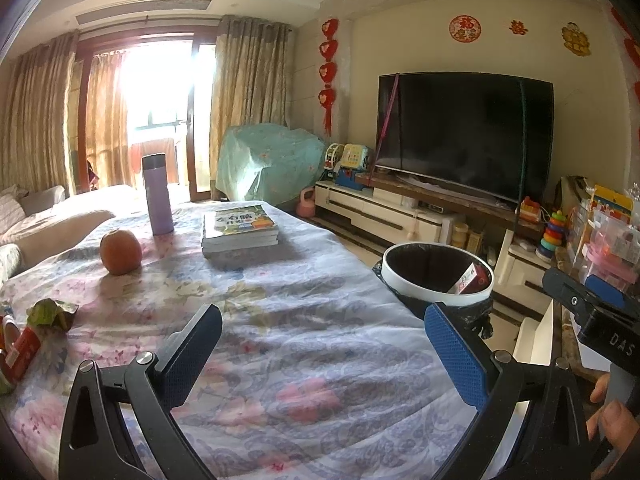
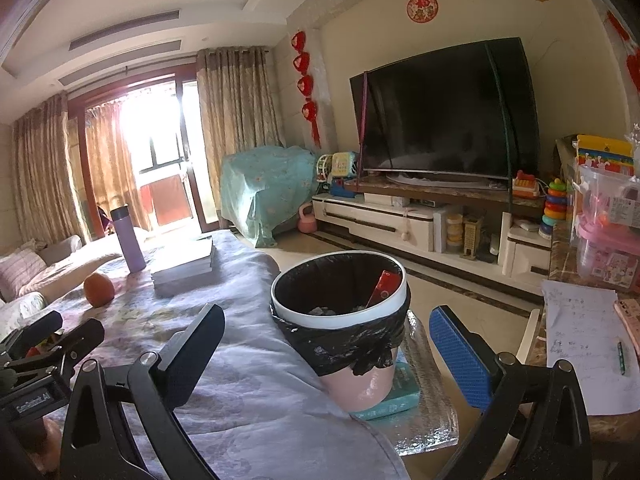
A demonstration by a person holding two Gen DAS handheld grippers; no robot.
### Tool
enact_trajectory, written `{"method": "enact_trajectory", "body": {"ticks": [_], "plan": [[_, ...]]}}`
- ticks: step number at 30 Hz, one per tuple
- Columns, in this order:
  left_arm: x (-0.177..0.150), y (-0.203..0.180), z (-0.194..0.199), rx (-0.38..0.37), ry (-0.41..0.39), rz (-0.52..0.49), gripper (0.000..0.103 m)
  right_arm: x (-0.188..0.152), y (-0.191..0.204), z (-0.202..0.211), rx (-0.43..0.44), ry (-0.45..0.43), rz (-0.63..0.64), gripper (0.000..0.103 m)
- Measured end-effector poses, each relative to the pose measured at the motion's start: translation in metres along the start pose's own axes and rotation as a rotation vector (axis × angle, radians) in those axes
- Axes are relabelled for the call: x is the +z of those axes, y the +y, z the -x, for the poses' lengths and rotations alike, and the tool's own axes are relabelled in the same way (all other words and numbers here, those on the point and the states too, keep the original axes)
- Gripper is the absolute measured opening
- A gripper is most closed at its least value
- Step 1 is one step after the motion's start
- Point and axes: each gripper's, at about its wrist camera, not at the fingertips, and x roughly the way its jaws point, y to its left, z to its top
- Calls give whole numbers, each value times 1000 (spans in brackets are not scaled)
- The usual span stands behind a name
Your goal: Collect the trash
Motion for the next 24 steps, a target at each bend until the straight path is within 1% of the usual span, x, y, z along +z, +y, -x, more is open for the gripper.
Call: {"method": "enact_trajectory", "body": {"ticks": [24], "plan": [[0,1,3,2,-9,3,102,2,7,4,16,-1,9,103]]}}
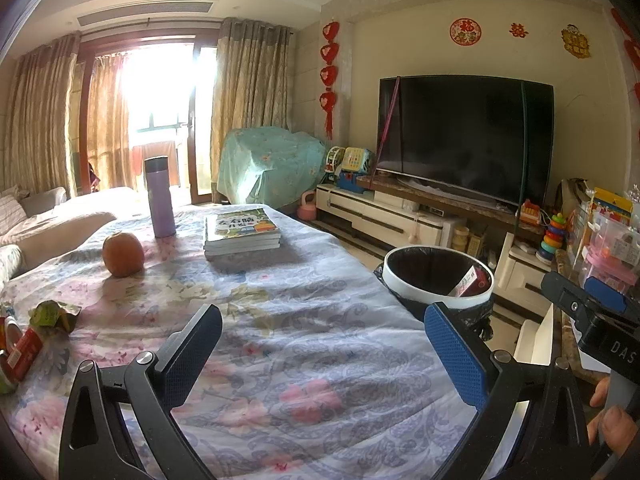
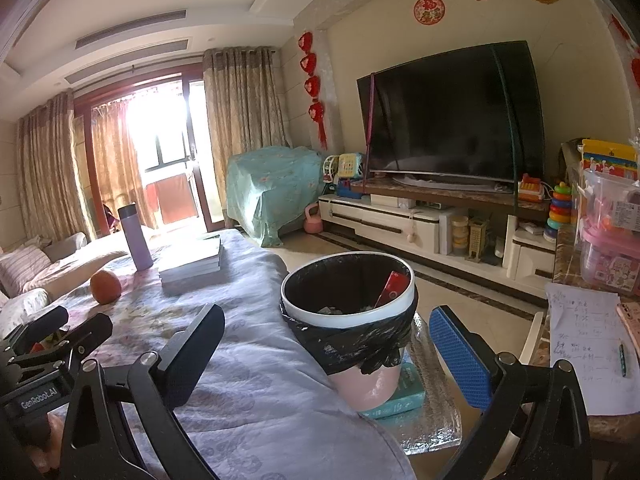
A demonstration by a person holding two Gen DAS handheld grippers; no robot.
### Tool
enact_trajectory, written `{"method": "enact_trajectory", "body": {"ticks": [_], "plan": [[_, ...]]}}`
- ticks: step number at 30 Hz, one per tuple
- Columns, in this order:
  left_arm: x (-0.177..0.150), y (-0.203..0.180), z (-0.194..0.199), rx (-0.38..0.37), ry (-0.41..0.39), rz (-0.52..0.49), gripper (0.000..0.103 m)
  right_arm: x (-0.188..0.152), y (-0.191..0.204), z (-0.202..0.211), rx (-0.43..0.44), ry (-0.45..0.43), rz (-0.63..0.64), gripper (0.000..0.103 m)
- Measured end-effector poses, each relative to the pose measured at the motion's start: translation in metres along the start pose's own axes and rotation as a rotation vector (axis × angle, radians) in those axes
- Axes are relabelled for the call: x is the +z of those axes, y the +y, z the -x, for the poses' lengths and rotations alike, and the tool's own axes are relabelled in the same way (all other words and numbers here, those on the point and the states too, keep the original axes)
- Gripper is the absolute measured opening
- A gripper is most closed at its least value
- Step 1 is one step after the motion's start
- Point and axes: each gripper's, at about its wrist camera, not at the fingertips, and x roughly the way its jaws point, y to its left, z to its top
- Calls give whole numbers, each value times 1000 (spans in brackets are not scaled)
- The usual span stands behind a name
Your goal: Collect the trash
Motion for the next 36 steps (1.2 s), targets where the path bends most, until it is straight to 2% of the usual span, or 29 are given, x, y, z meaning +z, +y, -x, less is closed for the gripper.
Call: {"method": "enact_trajectory", "body": {"ticks": [36], "plan": [[-3,1,1,-9,4,-7,102,2,2,5,17,-1,2,103]]}}
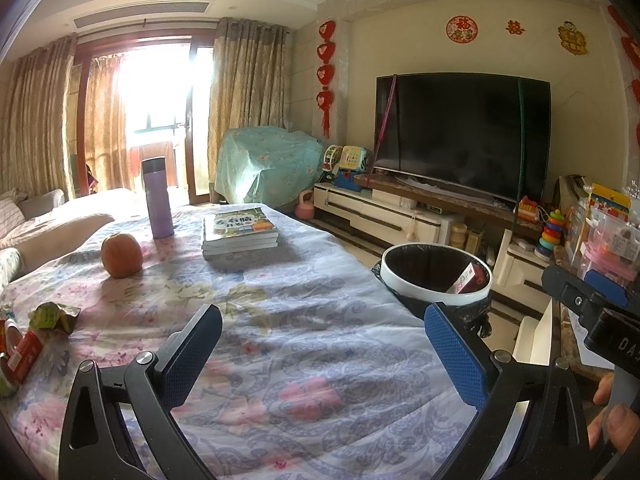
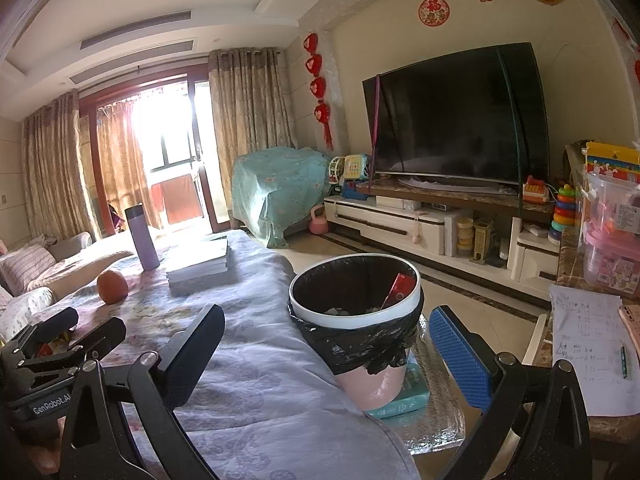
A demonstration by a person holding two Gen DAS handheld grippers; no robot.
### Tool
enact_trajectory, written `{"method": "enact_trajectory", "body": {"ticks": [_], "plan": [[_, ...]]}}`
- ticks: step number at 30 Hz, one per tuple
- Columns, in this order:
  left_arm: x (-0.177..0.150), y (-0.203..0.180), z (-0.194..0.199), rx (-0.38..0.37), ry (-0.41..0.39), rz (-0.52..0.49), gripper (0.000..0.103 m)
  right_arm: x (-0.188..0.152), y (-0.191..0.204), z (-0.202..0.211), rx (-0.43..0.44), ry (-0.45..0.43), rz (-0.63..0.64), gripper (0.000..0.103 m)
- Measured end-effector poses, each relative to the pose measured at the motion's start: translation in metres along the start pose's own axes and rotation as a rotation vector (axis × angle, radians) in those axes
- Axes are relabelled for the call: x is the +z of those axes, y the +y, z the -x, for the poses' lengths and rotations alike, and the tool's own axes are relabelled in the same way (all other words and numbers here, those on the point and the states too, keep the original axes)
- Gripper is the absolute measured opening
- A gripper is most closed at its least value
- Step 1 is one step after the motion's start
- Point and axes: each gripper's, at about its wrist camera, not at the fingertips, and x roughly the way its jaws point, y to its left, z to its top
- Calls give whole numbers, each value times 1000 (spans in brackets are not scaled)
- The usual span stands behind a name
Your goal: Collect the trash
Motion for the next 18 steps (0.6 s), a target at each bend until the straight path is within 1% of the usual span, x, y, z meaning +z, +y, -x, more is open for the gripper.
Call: {"method": "enact_trajectory", "body": {"ticks": [18], "plan": [[2,12,-9,-35,33,15,102,3,4,-8,34,15,2,103]]}}
